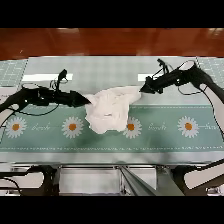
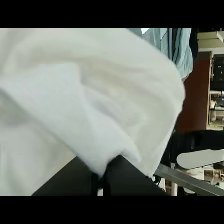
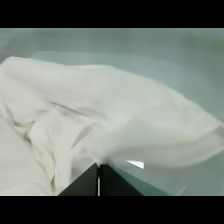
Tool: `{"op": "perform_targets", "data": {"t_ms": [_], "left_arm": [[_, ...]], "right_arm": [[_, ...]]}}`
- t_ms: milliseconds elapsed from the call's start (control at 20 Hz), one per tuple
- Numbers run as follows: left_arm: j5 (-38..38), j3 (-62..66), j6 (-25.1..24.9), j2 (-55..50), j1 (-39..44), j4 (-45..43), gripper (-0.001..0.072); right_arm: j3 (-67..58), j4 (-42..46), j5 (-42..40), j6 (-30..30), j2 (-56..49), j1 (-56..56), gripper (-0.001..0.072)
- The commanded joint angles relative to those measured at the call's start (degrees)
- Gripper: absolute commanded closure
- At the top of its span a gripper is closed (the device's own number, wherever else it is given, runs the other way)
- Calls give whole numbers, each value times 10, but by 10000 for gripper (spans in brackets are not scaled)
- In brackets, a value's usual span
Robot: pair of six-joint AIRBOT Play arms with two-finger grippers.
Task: Fold the shirts.
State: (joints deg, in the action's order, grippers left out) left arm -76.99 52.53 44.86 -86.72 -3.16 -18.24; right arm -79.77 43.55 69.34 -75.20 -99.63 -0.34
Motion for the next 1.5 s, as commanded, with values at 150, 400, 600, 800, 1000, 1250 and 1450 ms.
{"op": "perform_targets", "data": {"t_ms": [150,400,600,800,1000,1250,1450], "left_arm": [[-21,144,85,127,-80,1,688],[-20,377,133,250,-128,0,688],[24,525,177,337,-189,-65,688],[47,552,213,439,-248,-188,688],[5,537,245,495,-238,-278,688],[-56,360,281,531,-163,-278,688],[-35,120,271,525,-103,-263,687]], "right_arm": [[-182,17,24,-15,121,-40,693],[-344,38,2,-28,278,-97,693],[-371,125,-5,-40,428,-149,693],[-371,257,38,-73,543,-175,693],[-336,369,103,-105,618,-174,693],[-162,370,119,-108,668,-174,693],[20,298,88,-84,639,-174,693]]}}
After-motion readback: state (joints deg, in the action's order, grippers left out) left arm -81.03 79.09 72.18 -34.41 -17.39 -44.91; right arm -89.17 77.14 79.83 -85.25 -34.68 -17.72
